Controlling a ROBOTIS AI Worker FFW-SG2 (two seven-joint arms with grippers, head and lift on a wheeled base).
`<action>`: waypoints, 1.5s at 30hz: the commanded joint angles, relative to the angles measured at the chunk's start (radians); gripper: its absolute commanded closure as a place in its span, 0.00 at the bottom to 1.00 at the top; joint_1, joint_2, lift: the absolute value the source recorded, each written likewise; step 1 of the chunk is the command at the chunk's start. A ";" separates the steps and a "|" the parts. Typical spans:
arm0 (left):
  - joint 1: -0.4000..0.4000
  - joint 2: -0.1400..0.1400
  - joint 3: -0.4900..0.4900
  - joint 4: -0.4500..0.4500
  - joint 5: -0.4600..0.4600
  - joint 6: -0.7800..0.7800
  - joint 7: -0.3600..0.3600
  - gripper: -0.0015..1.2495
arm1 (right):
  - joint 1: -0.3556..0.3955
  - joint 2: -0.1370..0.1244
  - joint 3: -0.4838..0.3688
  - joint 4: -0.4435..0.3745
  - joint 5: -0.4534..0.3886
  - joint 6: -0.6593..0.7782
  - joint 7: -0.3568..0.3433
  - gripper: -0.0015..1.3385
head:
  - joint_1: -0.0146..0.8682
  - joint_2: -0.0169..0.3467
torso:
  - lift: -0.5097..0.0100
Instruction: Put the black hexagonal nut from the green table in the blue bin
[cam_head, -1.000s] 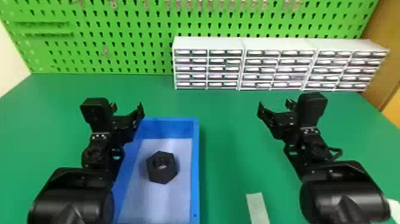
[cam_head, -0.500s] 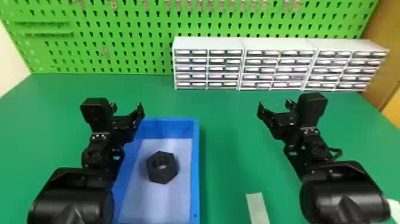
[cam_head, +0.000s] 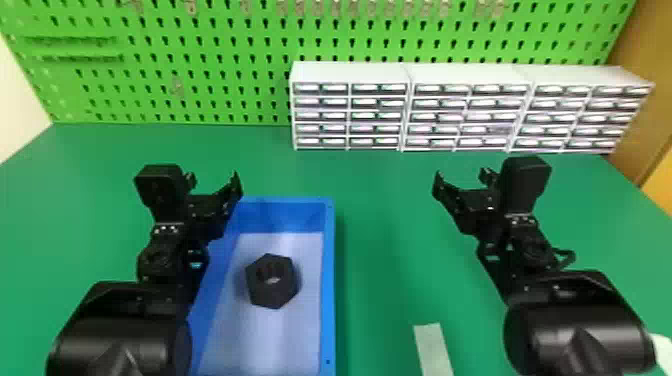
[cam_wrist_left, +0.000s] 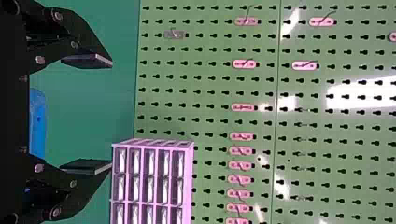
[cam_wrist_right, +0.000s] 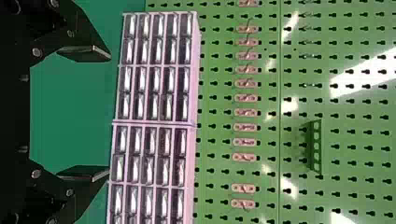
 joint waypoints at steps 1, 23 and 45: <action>0.000 0.000 0.000 0.000 0.000 0.000 -0.001 0.39 | 0.000 0.000 0.000 0.000 -0.002 0.001 0.000 0.31 | 0.79 0.19 | 0.80; 0.000 0.000 0.000 0.000 -0.005 0.000 0.000 0.39 | 0.006 -0.003 0.005 0.002 -0.003 0.004 0.000 0.31 | 0.79 0.19 | 0.80; 0.000 0.000 -0.002 0.000 -0.006 0.000 0.000 0.39 | 0.006 -0.003 0.003 0.003 -0.005 0.004 0.000 0.31 | 0.79 0.19 | 0.80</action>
